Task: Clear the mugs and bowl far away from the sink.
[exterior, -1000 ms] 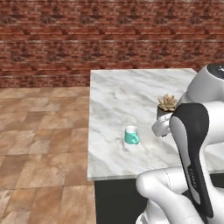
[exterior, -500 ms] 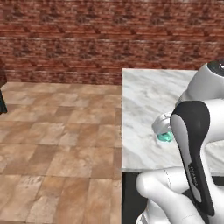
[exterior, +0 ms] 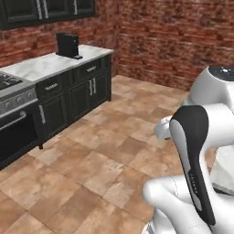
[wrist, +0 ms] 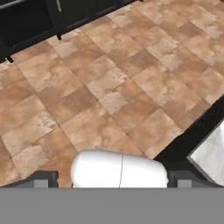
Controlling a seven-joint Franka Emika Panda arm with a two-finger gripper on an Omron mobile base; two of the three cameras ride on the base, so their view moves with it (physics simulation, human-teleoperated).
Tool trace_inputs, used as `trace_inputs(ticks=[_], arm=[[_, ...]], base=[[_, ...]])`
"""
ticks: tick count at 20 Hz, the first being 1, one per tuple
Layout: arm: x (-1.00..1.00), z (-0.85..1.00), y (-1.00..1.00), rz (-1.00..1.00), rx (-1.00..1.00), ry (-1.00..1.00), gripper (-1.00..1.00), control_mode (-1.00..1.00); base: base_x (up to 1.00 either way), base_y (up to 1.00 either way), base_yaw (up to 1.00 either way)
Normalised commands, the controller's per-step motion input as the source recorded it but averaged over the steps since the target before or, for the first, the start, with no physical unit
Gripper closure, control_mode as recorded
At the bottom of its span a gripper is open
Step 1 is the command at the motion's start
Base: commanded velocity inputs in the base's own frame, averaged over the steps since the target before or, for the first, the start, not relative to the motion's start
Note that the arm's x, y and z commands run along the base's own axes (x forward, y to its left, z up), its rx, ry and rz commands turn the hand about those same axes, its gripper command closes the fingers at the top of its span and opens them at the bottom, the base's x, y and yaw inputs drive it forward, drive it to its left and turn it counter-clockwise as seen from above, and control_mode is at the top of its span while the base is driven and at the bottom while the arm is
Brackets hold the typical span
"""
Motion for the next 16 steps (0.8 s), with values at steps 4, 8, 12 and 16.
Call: trace_inputs(ticks=[4,8,12,16], arm=[[0.0,0.0,0.0,0.0,0.0,0.0,-1.0,1.0],[0.0,0.0,0.0,0.0,0.0,0.0,-1.0,1.0],[0.0,0.0,0.0,0.0,0.0,0.0,-1.0,1.0],[0.0,0.0,0.0,0.0,0.0,0.0,-1.0,1.0]], base=[[0.0,0.05,0.98],[0.02,0.0,0.99],[0.05,0.0,1.0],[0.08,0.0,0.99]])
